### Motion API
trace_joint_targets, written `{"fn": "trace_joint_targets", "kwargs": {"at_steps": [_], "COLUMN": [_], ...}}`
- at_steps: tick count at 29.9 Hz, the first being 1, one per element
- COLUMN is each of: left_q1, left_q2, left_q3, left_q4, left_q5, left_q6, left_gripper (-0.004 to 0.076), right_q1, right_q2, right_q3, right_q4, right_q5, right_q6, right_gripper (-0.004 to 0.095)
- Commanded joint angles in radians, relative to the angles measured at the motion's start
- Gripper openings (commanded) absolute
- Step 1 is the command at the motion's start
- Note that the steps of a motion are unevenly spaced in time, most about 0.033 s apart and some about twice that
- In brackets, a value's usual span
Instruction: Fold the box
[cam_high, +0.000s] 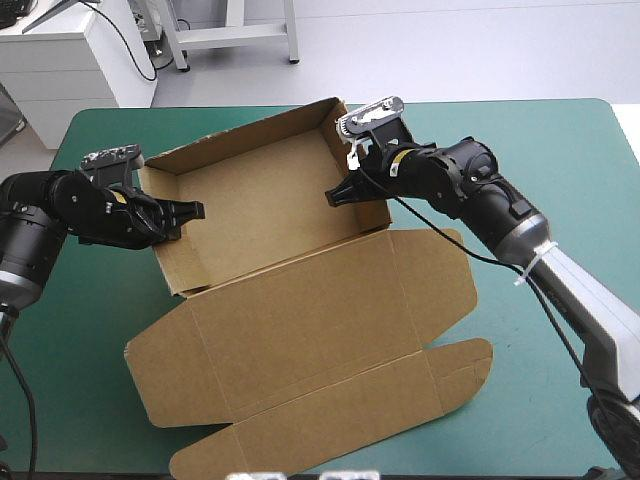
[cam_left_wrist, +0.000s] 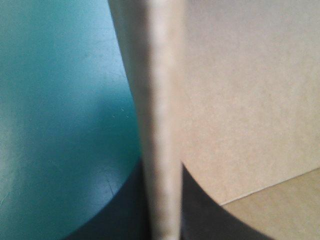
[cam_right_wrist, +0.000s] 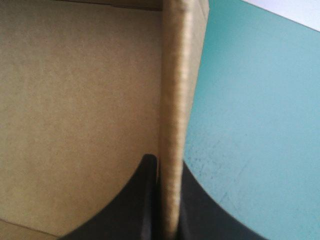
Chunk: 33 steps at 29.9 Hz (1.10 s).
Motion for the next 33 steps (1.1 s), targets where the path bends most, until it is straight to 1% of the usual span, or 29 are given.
{"fn": "trace_joint_targets", "kwargs": {"at_steps": [1, 3, 7, 10, 14, 18, 20, 24, 29, 31, 33], "left_q1": [-0.039, -0.057, -0.060, -0.068, -0.111, -0.178, -0.207, -0.238, -0.238, -0.238, -0.238], "left_q2": [-0.034, -0.029, 0.017, 0.067, 0.136, 0.200, 0.235, 0.297, 0.349, 0.357, 0.366], "left_q3": [-0.063, -0.076, -0.123, -0.172, -0.237, -0.280, -0.287, -0.287, -0.287, -0.287, -0.287], "left_q4": [0.004, 0.030, 0.029, 0.027, 0.029, 0.051, 0.062, 0.066, 0.083, 0.099, 0.112], "left_q5": [-0.058, -0.067, -0.060, -0.027, -0.007, -0.009, 0.001, 0.013, 0.017, 0.012, -0.003], "left_q6": [0.054, 0.054, 0.054, 0.054, 0.054, 0.054, 0.040, 0.023, -0.037, -0.069, -0.071], "left_gripper": [-0.0008, -0.0008, -0.0008, -0.0008, -0.0008, -0.0008, -0.0008, -0.0008, -0.0008, -0.0008, -0.0008], "right_q1": [0.011, 0.011, 0.011, 0.011, 0.011, 0.011, 0.011, 0.011, -0.005, -0.028, -0.057], "right_q2": [-0.056, -0.060, -0.060, -0.060, -0.049, -0.006, 0.020, 0.066, 0.127, 0.145, 0.159], "right_q3": [-0.030, -0.030, -0.030, -0.030, -0.030, -0.030, -0.030, -0.030, -0.030, -0.030, -0.030], "right_q4": [-0.072, -0.137, -0.205, -0.211, -0.207, -0.165, -0.137, -0.065, -0.062, -0.026, 0.042], "right_q5": [0.080, 0.128, 0.239, 0.324, 0.397, 0.501, 0.506, 0.482, 0.465, 0.452, 0.434], "right_q6": [0.028, 0.053, 0.079, 0.082, 0.110, 0.113, 0.126, 0.145, 0.229, 0.240, 0.240], "right_gripper": [0.0001, 0.0001, 0.0001, 0.0001, 0.0000, 0.0000, 0.0000, 0.0000, 0.0000, -0.0001, 0.0000]}}
